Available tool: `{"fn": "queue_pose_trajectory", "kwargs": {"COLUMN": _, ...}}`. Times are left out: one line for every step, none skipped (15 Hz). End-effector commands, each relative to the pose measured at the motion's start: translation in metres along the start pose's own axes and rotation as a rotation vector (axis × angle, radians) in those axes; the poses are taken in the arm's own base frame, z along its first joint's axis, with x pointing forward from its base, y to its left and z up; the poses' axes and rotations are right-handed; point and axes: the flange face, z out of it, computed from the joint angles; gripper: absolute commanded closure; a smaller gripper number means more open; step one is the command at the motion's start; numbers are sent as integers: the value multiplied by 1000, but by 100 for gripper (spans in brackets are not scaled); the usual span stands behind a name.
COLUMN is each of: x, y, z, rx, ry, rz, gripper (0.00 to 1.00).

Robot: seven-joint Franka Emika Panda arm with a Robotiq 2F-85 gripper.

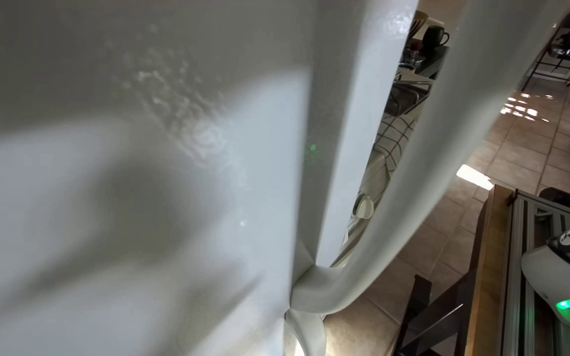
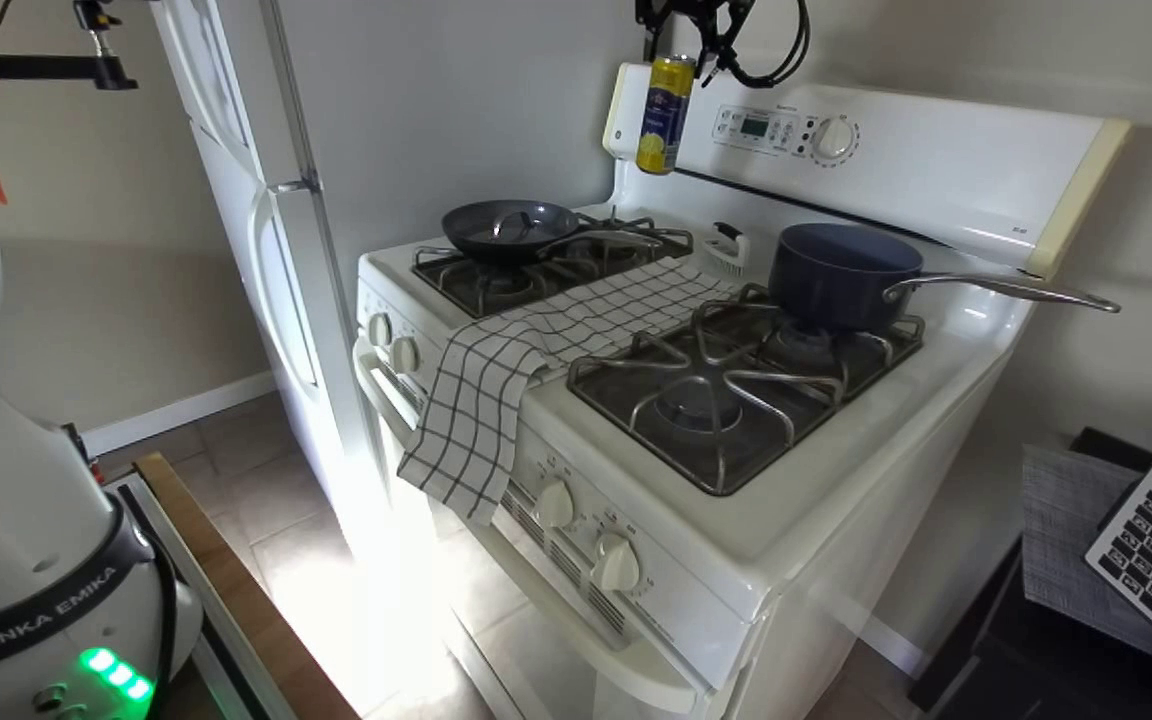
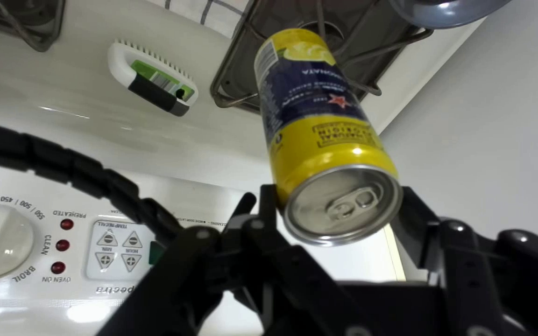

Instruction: Put the yellow can on the white and black towel.

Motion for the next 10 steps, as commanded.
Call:
{"fn": "queue_pose_trajectory", "kwargs": {"x": 2, "y": -3, "z": 6, "rx": -12, "ry": -12, "rz": -9, "gripper": 62}}
{"fn": "queue_pose_trajectory", "kwargs": {"x": 5, "y": -7, "z": 14, "rx": -29, "ry": -26, "rz": -14, "gripper": 62}}
{"fn": "queue_pose_trajectory", "kwargs": {"x": 6, "y": -12, "z": 22, "rx": -22, "ry": -38, "rz": -26, "gripper": 62}}
{"fn": "queue_pose_trajectory", "kwargs": {"x": 5, "y": -15, "z": 27, "rx": -46, "ry": -66, "rz": -34, "gripper": 62}}
{"fn": "queue_pose_trajectory", "kwargs": {"x": 3, "y": -18, "z": 33, "rx": -81, "ry": -90, "rz": -44, "gripper": 62}}
{"fn": "queue_pose_trajectory", "kwargs": {"x": 1, "y": -20, "z": 38, "rx": -97, "ry": -104, "rz": -48, "gripper": 62}}
{"fn": "queue_pose_trajectory", "kwargs": {"x": -1, "y": -21, "z": 41, "rx": -134, "ry": -114, "rz": -45, "gripper": 62}}
{"fn": "queue_pose_trajectory", "kwargs": {"x": -2, "y": -20, "z": 42, "rx": -164, "ry": -114, "rz": -35, "gripper": 62}}
{"fn": "queue_pose_trajectory", "kwargs": {"x": -4, "y": -19, "z": 43, "rx": -191, "ry": -102, "rz": -16, "gripper": 62}}
{"fn": "queue_pose_trajectory", "kwargs": {"x": -4, "y": -18, "z": 48, "rx": -206, "ry": -88, "rz": -1, "gripper": 62}}
